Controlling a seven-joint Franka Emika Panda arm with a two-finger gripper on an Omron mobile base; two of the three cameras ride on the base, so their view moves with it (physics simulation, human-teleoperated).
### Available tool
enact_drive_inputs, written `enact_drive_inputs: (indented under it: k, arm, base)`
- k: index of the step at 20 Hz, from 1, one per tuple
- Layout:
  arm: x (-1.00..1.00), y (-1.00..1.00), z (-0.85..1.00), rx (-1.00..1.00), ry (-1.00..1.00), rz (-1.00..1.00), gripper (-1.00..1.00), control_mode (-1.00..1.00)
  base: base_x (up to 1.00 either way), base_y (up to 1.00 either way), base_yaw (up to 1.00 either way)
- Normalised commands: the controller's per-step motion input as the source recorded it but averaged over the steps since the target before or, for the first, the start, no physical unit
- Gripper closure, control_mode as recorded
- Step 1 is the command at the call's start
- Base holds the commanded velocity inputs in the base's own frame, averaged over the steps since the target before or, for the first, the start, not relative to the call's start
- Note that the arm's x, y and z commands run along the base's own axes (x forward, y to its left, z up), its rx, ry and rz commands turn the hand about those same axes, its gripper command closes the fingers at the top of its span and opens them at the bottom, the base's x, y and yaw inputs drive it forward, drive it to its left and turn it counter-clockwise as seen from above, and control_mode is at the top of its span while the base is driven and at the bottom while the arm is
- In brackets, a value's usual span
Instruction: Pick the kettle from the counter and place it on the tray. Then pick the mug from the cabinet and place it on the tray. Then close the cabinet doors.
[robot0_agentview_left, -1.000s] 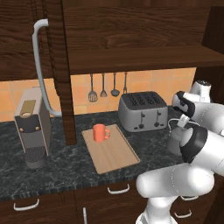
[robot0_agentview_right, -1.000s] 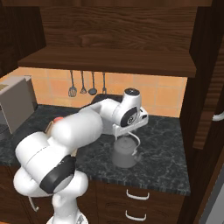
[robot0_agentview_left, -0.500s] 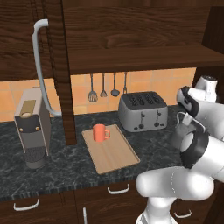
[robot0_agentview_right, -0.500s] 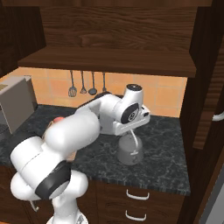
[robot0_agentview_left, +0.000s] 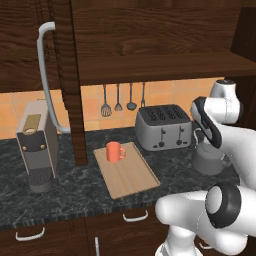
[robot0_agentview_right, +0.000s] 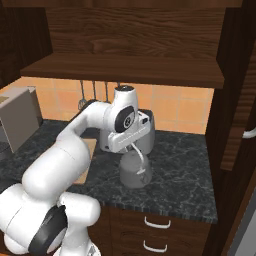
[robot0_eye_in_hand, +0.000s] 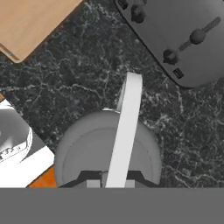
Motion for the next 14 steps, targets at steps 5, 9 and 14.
enact_drive_inputs:
  k: [5,9,14]
  arm:
    - [-0.19,0.84,0.01,0.00,0.16,0.40,1.00,-1.00]
    - [-0.07,0.97,0.04,0.00,0.21,0.39,1.00,-1.00]
    - [-0.01,0.91,0.01,0.00,0.14,0.38,1.00,-1.00]
  base:
    - [0.00,0.00,0.00]
    - [0.00,0.00,0.00]
    - [0.00,0.00,0.00]
